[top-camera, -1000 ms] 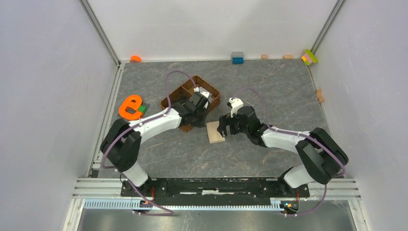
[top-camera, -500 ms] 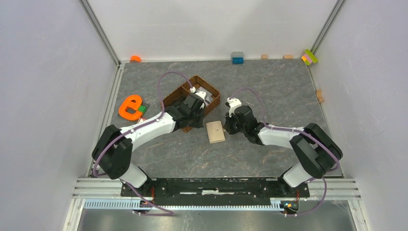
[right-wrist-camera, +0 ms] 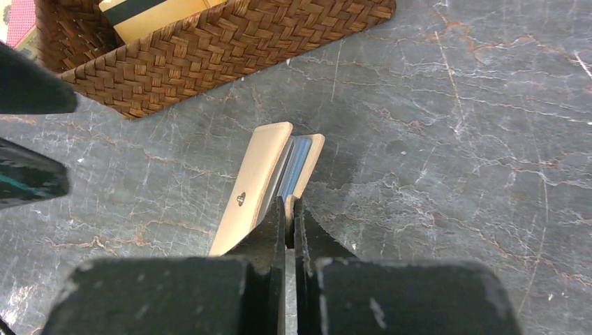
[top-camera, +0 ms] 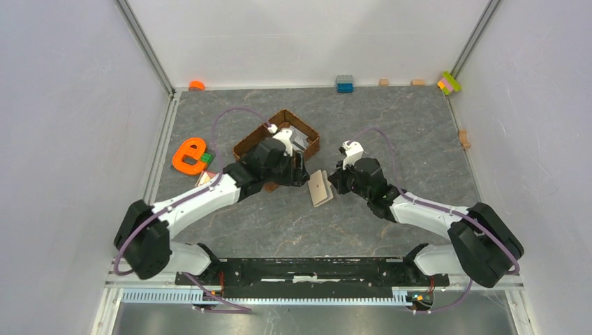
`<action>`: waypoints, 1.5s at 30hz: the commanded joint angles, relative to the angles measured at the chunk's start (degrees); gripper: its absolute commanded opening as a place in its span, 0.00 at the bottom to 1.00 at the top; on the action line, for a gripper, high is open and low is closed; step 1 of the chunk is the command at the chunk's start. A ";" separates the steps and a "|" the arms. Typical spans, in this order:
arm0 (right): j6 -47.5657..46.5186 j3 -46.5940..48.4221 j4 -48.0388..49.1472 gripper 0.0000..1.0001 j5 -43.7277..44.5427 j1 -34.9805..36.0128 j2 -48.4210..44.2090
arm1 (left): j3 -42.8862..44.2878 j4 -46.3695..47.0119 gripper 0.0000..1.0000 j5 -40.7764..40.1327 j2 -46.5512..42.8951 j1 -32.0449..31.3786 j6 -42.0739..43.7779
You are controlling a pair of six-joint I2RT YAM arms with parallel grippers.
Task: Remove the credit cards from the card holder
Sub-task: Open the card holder at the center of the board.
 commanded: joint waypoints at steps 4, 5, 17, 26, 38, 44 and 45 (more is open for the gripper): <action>1.29 -2.21 3.90 0.00 3.90 0.28 -4.49 | 12.71 2.06 0.76 5.94 14.09 -1.40 -5.73; 1.39 -2.39 3.82 0.00 4.30 0.29 -4.77 | 13.25 2.09 0.76 6.34 15.26 -1.40 -4.86; 1.52 -4.07 3.80 0.00 4.51 0.18 -8.27 | 12.36 0.16 0.80 8.78 21.42 -1.58 -2.61; 1.86 -3.74 2.48 0.00 7.01 0.18 -7.54 | 12.60 -1.97 0.71 11.57 22.97 1.65 -2.38; 2.10 -3.48 2.67 0.00 5.39 0.19 -6.70 | 11.94 1.65 0.81 18.36 25.16 2.11 -3.16; 2.00 -3.30 3.12 0.00 3.86 0.18 -6.24 | 13.20 1.61 0.86 19.83 28.46 2.11 -3.38; 2.03 -3.35 3.16 0.00 3.69 0.19 -6.20 | 13.29 1.48 0.86 19.46 28.66 2.11 -3.37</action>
